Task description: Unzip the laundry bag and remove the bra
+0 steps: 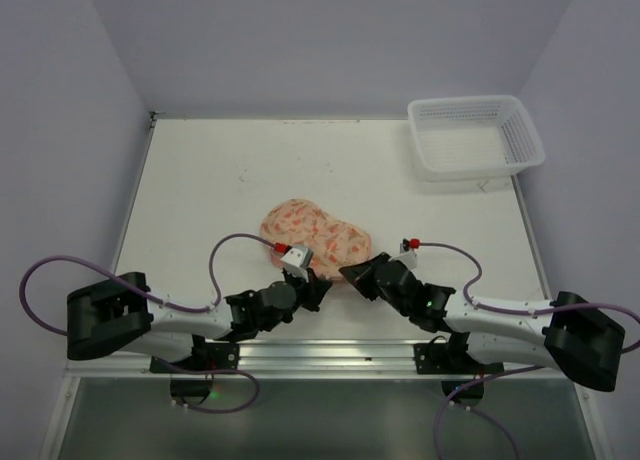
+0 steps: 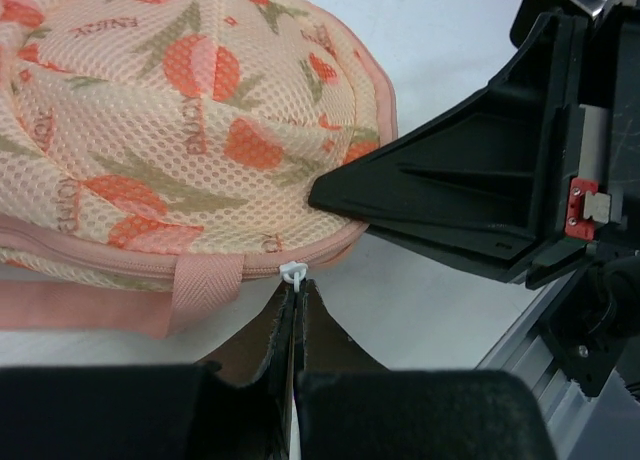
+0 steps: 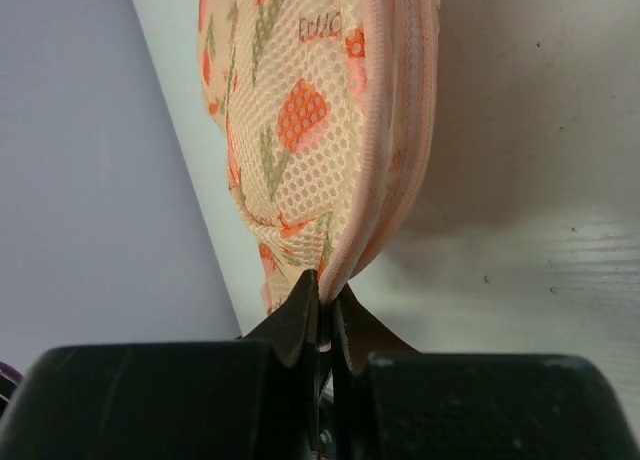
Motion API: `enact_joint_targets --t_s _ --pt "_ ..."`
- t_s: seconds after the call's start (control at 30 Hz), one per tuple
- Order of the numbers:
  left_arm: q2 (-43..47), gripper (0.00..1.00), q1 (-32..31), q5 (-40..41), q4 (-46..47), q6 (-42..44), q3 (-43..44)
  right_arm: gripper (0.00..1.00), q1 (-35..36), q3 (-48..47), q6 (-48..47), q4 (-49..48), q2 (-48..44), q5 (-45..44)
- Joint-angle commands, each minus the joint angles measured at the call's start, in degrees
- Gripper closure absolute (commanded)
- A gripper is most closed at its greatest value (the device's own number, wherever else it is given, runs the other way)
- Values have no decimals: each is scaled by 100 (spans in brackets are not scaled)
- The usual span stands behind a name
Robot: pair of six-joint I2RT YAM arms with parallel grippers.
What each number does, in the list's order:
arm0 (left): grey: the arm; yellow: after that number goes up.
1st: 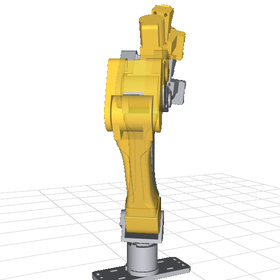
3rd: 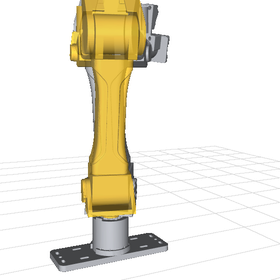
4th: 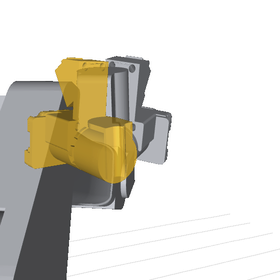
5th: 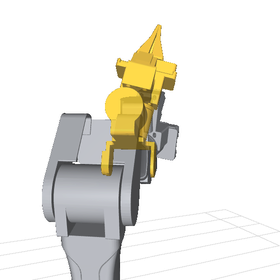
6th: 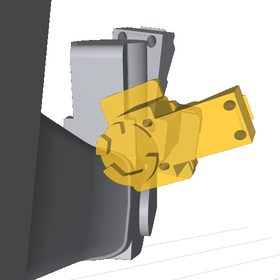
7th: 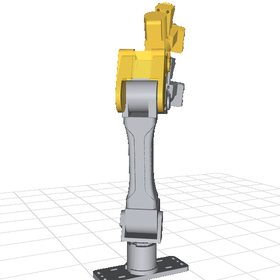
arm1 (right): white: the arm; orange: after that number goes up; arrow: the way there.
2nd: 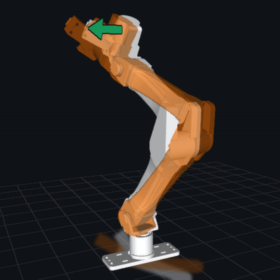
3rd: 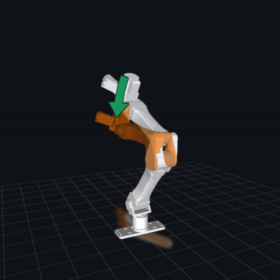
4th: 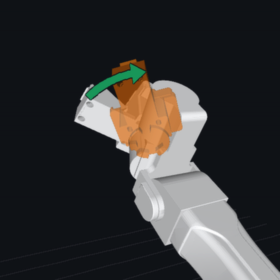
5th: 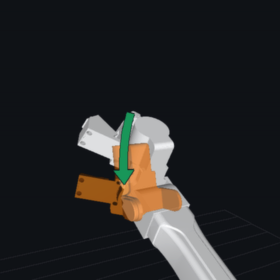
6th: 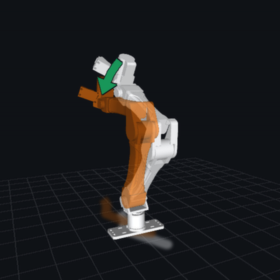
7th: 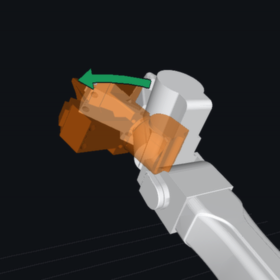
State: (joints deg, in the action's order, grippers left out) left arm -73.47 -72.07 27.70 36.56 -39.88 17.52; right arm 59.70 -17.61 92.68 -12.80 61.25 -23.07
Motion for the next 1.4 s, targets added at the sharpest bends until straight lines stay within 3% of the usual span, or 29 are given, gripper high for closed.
enact_joint_targets --t_s 0.0,0.27,0.47,0.8,1.37 --pt "131 100 -26 94 370 68 -91 100 15 -15 -31 -180 -60 -479" --pt "465 100 307 437 -35 -380 -468 100 -81 582 268 1234 -2342 -1199" --pt "782 100 361 657 -394 -363 -469 100 -222 723 224 1877 -3276 -1288" --pt "1247 100 466 1053 -1123 -661 -539 100 -485 908 215 2194 -3805 -1261" --pt "2346 100 563 1694 -2591 -626 -425 100 -1355 838 -126 2282 -3612 -875"
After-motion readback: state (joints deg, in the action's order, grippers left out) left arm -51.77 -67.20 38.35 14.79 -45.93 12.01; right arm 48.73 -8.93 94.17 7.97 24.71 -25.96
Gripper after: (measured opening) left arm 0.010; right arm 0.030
